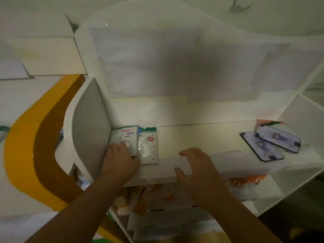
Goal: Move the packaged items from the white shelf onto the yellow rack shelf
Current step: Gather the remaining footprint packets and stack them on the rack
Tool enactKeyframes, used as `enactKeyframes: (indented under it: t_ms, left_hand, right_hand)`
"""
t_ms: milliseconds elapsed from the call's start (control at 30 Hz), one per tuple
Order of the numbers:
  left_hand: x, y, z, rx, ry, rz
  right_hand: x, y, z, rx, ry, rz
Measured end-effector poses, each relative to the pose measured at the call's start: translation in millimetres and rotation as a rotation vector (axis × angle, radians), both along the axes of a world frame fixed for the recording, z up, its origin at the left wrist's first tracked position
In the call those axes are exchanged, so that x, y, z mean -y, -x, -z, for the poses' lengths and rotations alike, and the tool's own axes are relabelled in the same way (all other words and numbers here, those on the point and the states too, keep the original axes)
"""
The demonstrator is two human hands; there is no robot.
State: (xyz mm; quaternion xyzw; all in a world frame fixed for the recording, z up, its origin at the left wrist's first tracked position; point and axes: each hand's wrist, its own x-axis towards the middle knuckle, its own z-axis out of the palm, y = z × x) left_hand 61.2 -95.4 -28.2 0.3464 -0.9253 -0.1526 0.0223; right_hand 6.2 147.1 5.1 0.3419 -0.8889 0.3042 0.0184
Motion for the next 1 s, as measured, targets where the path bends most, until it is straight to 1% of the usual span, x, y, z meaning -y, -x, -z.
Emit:
enactKeyframes:
  t_ms: [167,233,333,433,467,533,600,700,733,800,867,900,967,1000]
  left_hand:
    - [1,4,2,0.01,0.171,0.037]
    - [2,4,-1,-0.005,0.183,0.031]
    - [1,3,-13,-0.072,0.125,-0.038]
    - [-1,-3,-23,-0.004,0.143,-0.043]
    - [-4,-7,-26,-0.009,0.127,-0.036]
    - [-16,-18,-30,-0.052,0.07,-0.012]
    - [-31,-33,-33,-0.112,0.063,0.022]
    - [-43,-54,-37,-0.195,0.208,0.124]
    - [-42,-60,-37,-0.219,0.244,0.135]
    - [-39,-69,-36,-0.268,0.27,0.137]
    - [-38,-76,-38,-0.316,0.281,0.15]
    - [-37,-79,-38,-0.337,0.292,0.155]
    - [-36,-83,-39,-0.36,0.309,0.173]
    - [-35,-85,-40,-0.363,0.308,0.182]
  right_hand:
    - [-1,19,5,0.008,0.009,-0.08]
    - [-3,23,6,0.011,0.0,-0.098]
    - [-3,28,7,0.025,-0.008,-0.105]
    - [4,31,10,0.059,-0.04,-0.126]
    - [8,30,11,0.064,-0.048,-0.142]
    - [17,27,12,0.071,-0.073,-0.166]
    - [29,25,14,0.107,-0.101,-0.172]
    - [51,23,14,0.167,-0.155,-0.175]
    - [58,23,14,0.204,-0.186,-0.179]
    - [74,23,9,0.359,-0.187,-0.184]
    - [87,21,6,0.521,-0.118,-0.182]
    - [94,21,5,0.562,-0.08,-0.168]
    - [104,20,2,0.68,-0.017,-0.09]
    - [108,21,0,0.804,0.038,-0.022]
